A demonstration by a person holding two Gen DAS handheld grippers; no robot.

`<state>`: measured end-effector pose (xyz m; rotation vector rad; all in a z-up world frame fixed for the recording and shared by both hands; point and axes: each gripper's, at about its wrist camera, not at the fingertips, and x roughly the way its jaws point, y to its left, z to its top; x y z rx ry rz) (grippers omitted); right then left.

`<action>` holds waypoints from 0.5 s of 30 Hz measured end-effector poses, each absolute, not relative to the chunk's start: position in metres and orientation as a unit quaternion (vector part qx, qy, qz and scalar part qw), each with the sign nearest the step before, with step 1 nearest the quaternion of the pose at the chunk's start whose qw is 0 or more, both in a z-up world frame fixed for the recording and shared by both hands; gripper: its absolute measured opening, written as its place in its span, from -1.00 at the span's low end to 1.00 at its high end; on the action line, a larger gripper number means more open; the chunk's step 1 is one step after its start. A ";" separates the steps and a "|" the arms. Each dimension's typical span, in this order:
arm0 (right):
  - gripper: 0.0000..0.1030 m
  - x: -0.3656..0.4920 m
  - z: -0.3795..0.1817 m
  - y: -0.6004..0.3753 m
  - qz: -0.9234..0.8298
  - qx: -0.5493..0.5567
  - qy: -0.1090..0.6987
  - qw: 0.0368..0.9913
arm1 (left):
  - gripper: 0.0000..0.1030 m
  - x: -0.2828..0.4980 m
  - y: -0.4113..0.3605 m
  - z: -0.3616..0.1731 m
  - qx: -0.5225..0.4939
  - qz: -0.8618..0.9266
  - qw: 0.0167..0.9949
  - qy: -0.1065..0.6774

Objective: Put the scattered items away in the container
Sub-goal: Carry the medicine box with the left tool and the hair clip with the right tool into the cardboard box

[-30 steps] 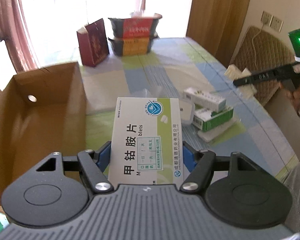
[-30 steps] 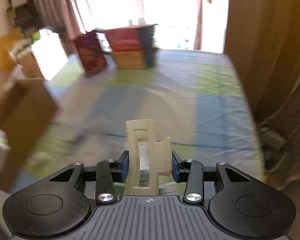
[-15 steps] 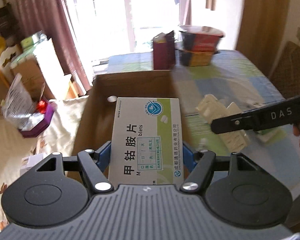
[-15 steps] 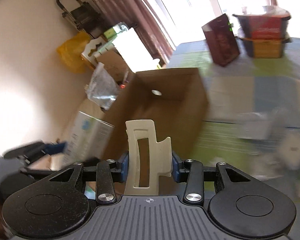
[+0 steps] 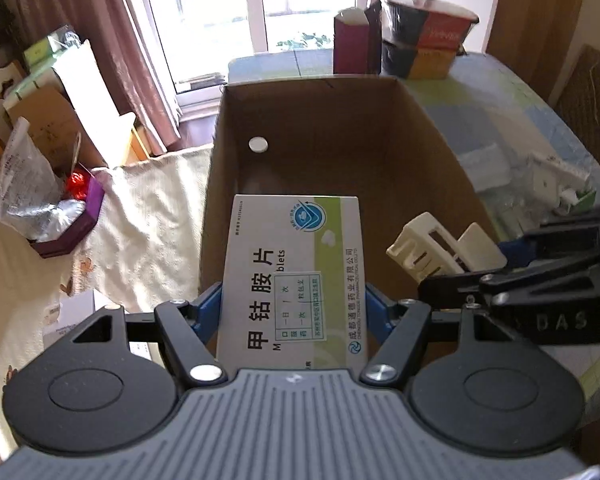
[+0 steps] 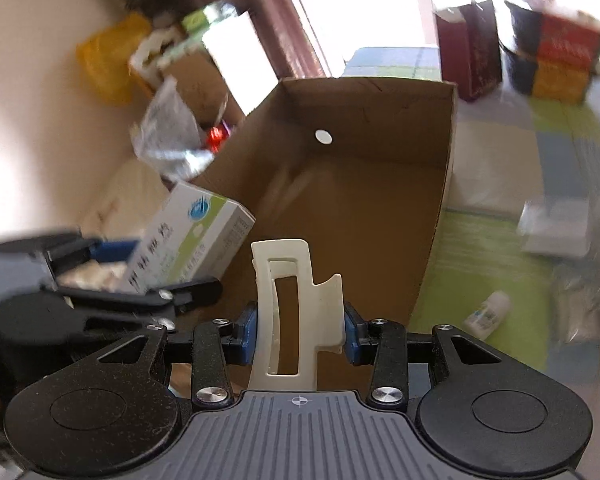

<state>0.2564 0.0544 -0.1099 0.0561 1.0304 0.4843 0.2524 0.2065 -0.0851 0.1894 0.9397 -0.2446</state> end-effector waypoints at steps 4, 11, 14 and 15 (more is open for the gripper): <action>-0.15 0.248 -0.119 0.062 0.233 -0.040 0.483 0.843 | 0.31 0.256 0.200 -0.097 0.097 -0.127 0.875 0.457; -0.15 0.239 -0.131 0.074 0.253 -0.106 0.471 0.839 | 0.31 0.263 0.193 -0.122 0.121 -0.125 0.858 0.483; -0.15 0.241 -0.135 0.076 0.252 -0.119 0.471 0.837 | 0.31 0.262 0.194 -0.124 0.123 -0.123 0.857 0.485; -0.15 0.243 -0.136 0.077 0.252 -0.126 0.472 0.835 | 0.31 0.262 0.194 -0.124 0.123 -0.123 0.856 0.486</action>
